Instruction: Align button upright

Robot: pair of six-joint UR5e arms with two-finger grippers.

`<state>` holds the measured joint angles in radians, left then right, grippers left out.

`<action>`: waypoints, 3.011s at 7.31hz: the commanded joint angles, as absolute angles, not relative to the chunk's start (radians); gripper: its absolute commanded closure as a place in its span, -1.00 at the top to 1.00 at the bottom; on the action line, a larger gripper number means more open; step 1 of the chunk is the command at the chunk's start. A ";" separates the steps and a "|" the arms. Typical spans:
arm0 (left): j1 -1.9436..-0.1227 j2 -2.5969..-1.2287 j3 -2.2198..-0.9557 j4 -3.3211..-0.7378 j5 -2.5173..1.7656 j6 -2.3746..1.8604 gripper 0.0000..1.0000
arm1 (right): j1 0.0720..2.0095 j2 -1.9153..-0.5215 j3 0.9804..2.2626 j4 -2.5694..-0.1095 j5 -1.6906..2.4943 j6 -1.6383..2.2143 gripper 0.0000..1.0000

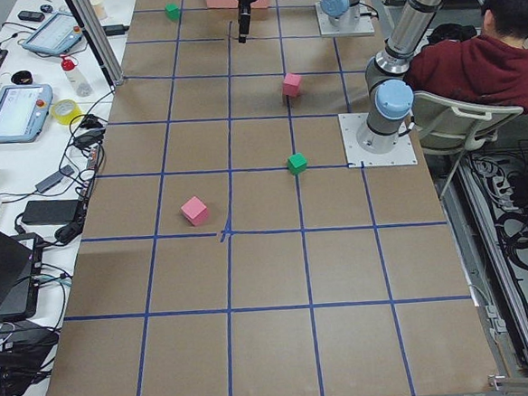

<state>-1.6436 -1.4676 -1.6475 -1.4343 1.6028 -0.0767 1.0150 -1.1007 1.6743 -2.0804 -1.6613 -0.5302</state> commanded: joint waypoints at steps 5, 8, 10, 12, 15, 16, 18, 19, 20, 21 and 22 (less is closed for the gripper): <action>-1.646 -1.463 -1.647 -1.436 1.605 -0.077 1.00 | 1.012 -1.057 1.681 -2.095 -1.672 -0.511 -1.00; -1.649 -1.466 -1.646 -1.434 1.594 -0.077 1.00 | 1.012 -1.087 1.666 -2.082 -1.664 -0.457 -1.00; -1.649 -1.468 -1.646 -1.433 1.592 -0.077 1.00 | 1.012 -1.147 1.663 -2.048 -1.660 -0.457 -1.00; -1.649 -1.471 -1.652 -1.428 1.595 -0.078 1.00 | 1.037 -1.234 1.646 -1.966 -1.658 -0.456 -1.00; -1.651 -1.466 -1.655 -1.425 1.594 -0.077 1.00 | 1.123 -1.272 1.563 -1.839 -1.667 -0.462 -1.00; -1.651 -1.468 -1.657 -1.424 1.594 -0.077 1.00 | 1.123 -1.269 1.568 -1.841 -1.675 -0.477 -1.00; -1.651 -1.470 -1.657 -1.420 1.592 -0.075 1.00 | 1.121 -1.266 1.562 -1.858 -1.661 -0.500 0.95; -1.651 -1.470 -1.657 -1.420 1.592 -0.075 1.00 | 1.120 -1.269 1.562 -1.858 -1.663 -0.499 1.00; -1.651 -1.471 -1.657 -1.420 1.594 -0.075 1.00 | 1.100 -1.281 1.560 -1.846 -1.673 -0.500 1.00; -1.651 -1.468 -1.657 -1.422 1.594 -0.074 1.00 | 1.076 -1.284 1.566 -1.854 -1.658 -0.500 1.00; -1.649 -1.465 -1.657 -1.422 1.595 -0.051 1.00 | 1.071 -1.285 1.566 -1.842 -1.666 -0.500 1.00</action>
<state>-1.6504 -1.4681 -1.6567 -1.4214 1.5940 -0.0687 1.0849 -1.2817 1.5645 -1.8501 -1.6639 -0.4998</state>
